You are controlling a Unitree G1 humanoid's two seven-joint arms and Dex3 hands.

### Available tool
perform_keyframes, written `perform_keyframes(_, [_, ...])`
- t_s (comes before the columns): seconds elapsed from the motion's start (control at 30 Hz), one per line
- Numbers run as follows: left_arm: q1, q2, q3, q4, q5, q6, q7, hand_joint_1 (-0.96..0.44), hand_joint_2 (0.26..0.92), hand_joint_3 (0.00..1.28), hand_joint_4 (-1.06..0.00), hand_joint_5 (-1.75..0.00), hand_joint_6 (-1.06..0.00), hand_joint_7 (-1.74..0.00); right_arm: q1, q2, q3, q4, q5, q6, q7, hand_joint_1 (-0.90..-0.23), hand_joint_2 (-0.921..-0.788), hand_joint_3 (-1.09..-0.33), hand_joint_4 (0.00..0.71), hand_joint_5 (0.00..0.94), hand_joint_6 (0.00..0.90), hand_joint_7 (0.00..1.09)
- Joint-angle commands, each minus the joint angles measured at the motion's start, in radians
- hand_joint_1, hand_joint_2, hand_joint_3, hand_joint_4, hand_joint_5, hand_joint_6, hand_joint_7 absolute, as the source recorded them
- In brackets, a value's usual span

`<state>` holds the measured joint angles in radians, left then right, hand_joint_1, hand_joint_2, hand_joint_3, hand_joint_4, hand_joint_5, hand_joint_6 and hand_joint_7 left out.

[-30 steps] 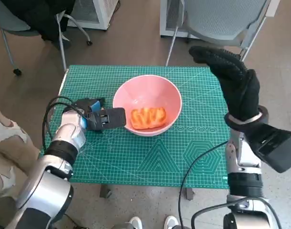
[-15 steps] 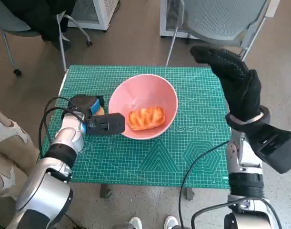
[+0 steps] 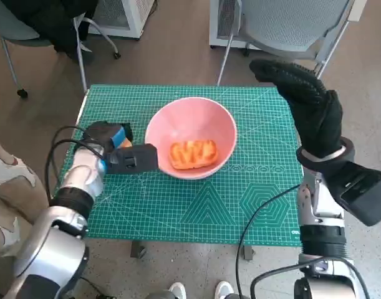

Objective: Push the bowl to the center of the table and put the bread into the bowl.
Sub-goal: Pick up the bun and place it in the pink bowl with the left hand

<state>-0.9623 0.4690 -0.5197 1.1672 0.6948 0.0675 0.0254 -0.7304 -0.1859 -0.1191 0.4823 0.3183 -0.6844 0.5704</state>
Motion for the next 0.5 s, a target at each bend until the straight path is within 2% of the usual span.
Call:
perform_keyframes(0.03, [0.028, 0.051, 0.032, -0.108, -0.016, -0.013, -0.008, 0.00, 0.531, 0.86, -0.50, -1.68, -0.65, -1.19, 0.014, 0.005, 0.002, 0.002, -0.001, 0.012, 0.002, -0.725, -0.921, -0.741, 0.149, 0.001, 0.027, 0.46])
perform_keyframes(0.1, [0.041, 0.065, 0.046, -0.156, -0.019, -0.011, -0.013, 0.00, 0.665, 0.59, -0.57, -1.54, -0.65, -1.09, 0.013, 0.005, 0.002, 0.005, -0.002, 0.011, 0.002, -0.725, -0.921, -0.742, 0.149, 0.001, 0.026, 0.46])
perform_keyframes(0.23, [0.078, 0.096, 0.082, -0.279, -0.028, 0.003, -0.028, 0.00, 0.791, 0.33, -0.63, -1.42, -0.66, -1.01, 0.010, 0.007, 0.003, 0.012, -0.005, 0.009, 0.001, -0.725, -0.921, -0.743, 0.148, 0.001, 0.025, 0.46])
perform_keyframes(0.37, [0.105, 0.118, 0.117, -0.380, -0.040, 0.017, -0.047, 0.00, 0.874, 0.15, -0.68, -1.32, -0.66, -1.00, 0.009, 0.010, 0.007, 0.004, -0.008, 0.014, -0.002, -0.724, -0.921, -0.747, 0.147, 0.000, 0.021, 0.47])
perform_keyframes(0.5, [0.131, 0.132, 0.156, -0.491, -0.056, 0.040, -0.074, 0.00, 0.903, 0.08, -0.71, -1.26, -0.67, -1.00, 0.004, 0.011, 0.005, 0.010, -0.006, 0.016, 0.000, -0.723, -0.921, -0.750, 0.145, 0.000, 0.017, 0.47])
